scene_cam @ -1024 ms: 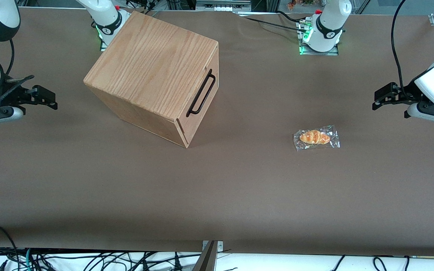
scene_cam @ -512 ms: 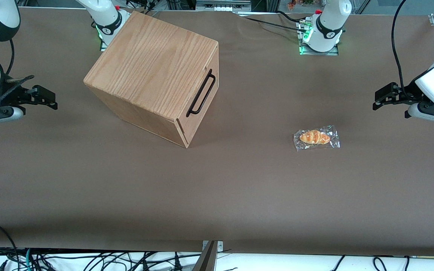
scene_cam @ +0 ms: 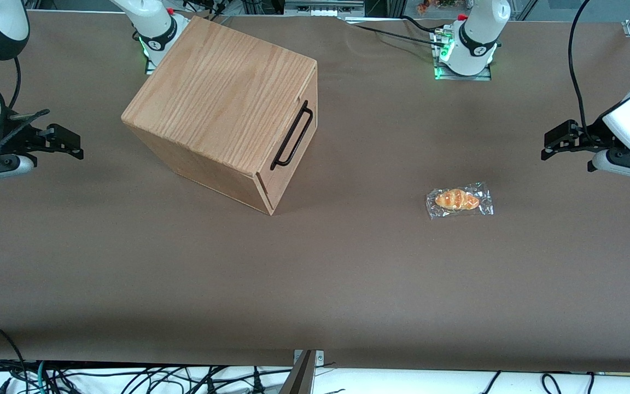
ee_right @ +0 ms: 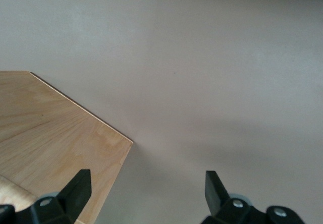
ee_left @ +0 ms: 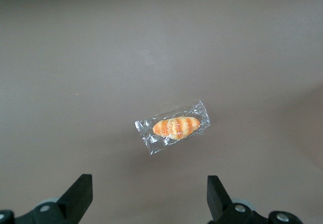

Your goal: Open top drawer with left arm

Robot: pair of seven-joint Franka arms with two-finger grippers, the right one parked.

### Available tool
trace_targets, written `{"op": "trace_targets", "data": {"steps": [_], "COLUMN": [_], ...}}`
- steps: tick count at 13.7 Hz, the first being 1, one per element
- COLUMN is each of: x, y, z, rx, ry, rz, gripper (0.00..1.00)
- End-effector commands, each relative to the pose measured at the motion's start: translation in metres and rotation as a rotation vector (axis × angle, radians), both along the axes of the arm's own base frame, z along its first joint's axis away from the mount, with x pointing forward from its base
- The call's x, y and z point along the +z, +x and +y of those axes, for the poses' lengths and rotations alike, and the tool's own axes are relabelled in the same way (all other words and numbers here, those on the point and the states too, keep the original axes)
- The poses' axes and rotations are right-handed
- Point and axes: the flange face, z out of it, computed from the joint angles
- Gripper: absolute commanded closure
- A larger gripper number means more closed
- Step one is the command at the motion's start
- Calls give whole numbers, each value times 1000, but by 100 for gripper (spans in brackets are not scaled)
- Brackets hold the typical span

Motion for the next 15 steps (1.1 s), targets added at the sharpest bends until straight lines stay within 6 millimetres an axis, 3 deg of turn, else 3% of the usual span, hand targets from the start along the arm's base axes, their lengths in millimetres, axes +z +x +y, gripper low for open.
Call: {"op": "trace_targets", "data": {"steps": [1, 12, 14, 15], "x": [3, 0, -17, -25], "y": [-4, -6, -3, -4], "z": [1, -6, -12, -25], "rx": [-1, -8, -20, -54], "ry": [31, 30, 13, -3], "rz": [0, 20, 75, 107], "gripper": [0, 0, 0, 0]}}
